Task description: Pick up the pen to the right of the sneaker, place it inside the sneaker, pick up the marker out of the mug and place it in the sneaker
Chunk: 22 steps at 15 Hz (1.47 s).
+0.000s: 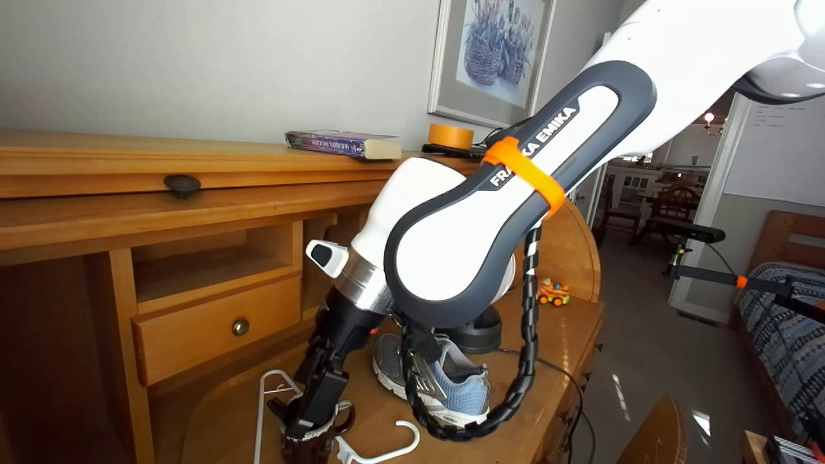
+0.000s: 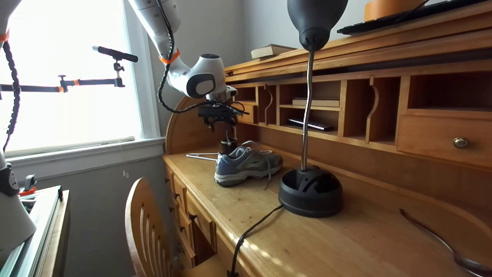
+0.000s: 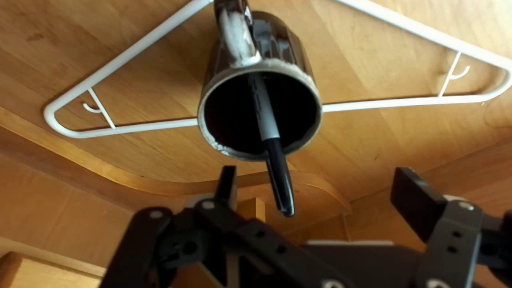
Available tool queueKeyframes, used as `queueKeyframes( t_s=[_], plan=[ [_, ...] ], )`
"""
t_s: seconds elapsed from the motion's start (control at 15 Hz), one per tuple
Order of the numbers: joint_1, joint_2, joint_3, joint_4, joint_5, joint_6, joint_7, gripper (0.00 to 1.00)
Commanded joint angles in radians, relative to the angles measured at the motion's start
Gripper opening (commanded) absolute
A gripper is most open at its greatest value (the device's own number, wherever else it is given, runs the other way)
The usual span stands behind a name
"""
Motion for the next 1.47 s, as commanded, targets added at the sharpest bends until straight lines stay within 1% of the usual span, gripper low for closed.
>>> queueKeyframes(
  t_s=[0.0, 0.07, 0.13, 0.2, 0.27, 0.8, 0.87, 0.93, 1.0, 1.2, 1.4],
  plan=[
    [-0.027, 0.064, 0.041, 0.035, -0.028, 0.046, -0.021, 0.97],
    [-0.026, 0.074, 0.044, 0.040, -0.036, 0.057, -0.018, 0.92],
    [-0.029, 0.081, 0.050, 0.041, -0.043, 0.063, -0.019, 0.71],
    [-0.028, 0.087, 0.052, 0.042, -0.053, 0.074, -0.016, 0.68],
    [-0.025, 0.092, 0.049, 0.045, -0.065, 0.080, -0.011, 0.67],
    [-0.049, 0.097, 0.058, 0.046, -0.133, 0.115, 0.005, 0.03],
    [-0.050, 0.094, 0.056, 0.044, -0.140, 0.120, 0.010, 0.00],
    [-0.051, 0.089, 0.054, 0.041, -0.145, 0.130, 0.017, 0.00],
    [-0.053, 0.085, 0.054, 0.036, -0.150, 0.140, 0.021, 0.03],
    [-0.057, 0.068, 0.051, 0.021, -0.167, 0.175, 0.034, 0.04],
    [-0.066, 0.044, 0.058, -0.005, -0.196, 0.237, 0.056, 0.04]
  ],
)
